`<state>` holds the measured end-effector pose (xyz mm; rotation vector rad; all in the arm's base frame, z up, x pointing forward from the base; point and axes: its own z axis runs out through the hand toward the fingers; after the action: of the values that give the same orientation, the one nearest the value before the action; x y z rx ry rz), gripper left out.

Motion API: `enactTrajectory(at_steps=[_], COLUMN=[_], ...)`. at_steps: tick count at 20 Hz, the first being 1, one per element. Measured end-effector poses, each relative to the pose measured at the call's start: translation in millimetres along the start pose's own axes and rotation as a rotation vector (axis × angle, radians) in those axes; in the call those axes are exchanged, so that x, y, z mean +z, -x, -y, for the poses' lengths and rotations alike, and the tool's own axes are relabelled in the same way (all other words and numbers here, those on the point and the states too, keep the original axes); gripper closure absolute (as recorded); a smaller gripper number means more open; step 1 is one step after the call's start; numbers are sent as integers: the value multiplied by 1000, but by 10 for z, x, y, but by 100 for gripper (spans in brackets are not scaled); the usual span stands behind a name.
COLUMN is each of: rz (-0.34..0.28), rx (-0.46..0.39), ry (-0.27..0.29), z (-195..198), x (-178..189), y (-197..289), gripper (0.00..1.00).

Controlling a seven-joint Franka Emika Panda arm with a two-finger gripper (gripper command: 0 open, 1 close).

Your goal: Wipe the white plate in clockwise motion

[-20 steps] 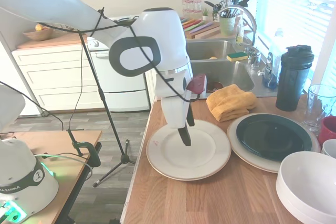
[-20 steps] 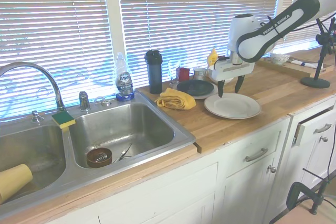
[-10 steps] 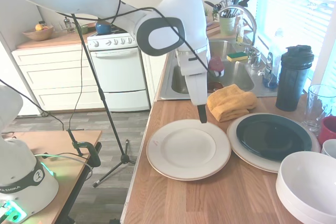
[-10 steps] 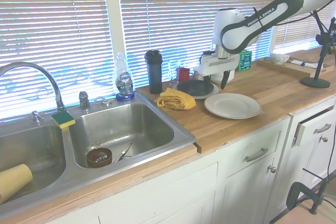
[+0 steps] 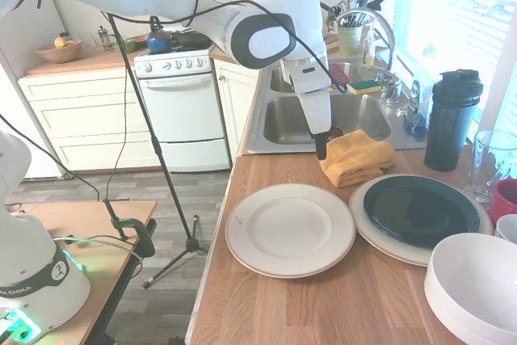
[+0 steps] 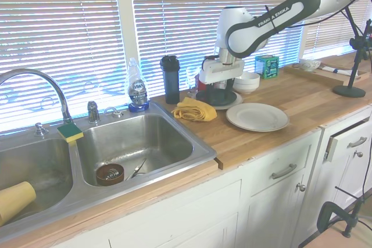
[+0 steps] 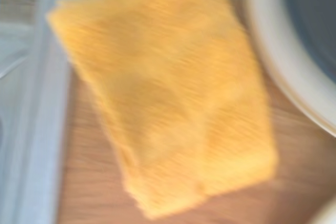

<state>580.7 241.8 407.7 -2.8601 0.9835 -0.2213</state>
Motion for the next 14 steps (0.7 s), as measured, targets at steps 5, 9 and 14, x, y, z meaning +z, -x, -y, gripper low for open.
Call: enactTrajectory(at_steps=[5, 9, 14], rz=[-5, -40, -124], rx=[-53, -105, -190], ry=[-12, -5, 32], z=[251, 420, 593], x=[77, 207, 449], y=[81, 55, 15], gripper=[0, 0, 0])
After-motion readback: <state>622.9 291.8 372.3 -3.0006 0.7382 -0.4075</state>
